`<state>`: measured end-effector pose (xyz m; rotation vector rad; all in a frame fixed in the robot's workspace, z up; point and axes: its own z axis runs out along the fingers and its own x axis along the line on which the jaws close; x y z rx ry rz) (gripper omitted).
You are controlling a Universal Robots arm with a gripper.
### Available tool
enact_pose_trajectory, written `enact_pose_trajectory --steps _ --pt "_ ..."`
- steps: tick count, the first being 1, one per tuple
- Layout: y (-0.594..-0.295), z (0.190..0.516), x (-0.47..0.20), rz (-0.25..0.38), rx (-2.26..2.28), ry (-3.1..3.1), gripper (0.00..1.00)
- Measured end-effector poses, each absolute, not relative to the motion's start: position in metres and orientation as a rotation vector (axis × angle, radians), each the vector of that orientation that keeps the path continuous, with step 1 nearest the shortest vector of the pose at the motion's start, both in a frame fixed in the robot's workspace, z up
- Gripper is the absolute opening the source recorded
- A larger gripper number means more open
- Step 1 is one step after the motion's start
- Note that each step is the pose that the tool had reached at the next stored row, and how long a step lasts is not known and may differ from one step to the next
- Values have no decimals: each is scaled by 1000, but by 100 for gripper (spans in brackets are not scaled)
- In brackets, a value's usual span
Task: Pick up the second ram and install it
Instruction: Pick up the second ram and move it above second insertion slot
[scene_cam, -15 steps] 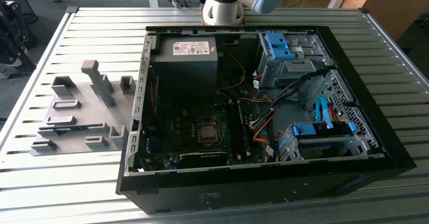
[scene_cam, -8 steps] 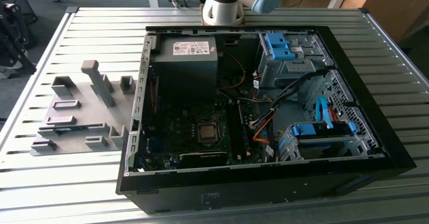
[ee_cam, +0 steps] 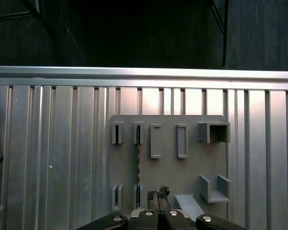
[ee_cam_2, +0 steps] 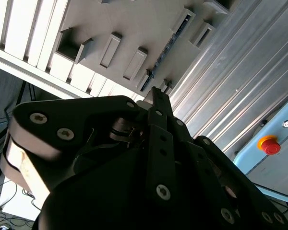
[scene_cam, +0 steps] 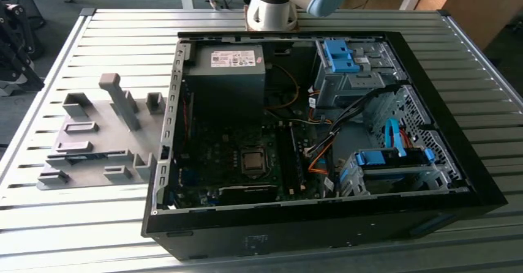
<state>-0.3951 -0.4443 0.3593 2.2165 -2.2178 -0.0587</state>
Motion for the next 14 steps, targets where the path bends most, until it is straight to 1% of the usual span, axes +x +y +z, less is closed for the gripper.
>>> enact_pose_trajectory --steps 3,4,6,7,14 --pt "-445 358 -395 -59 2217 -2218 11" --pt "-445 357 -395 -59 2216 -2218 16" --pt "-445 354 -395 -57 2216 -2217 16" --pt "-445 353 -395 -56 2216 -2217 24" --pt "-445 344 -395 -54 2215 -2216 24"
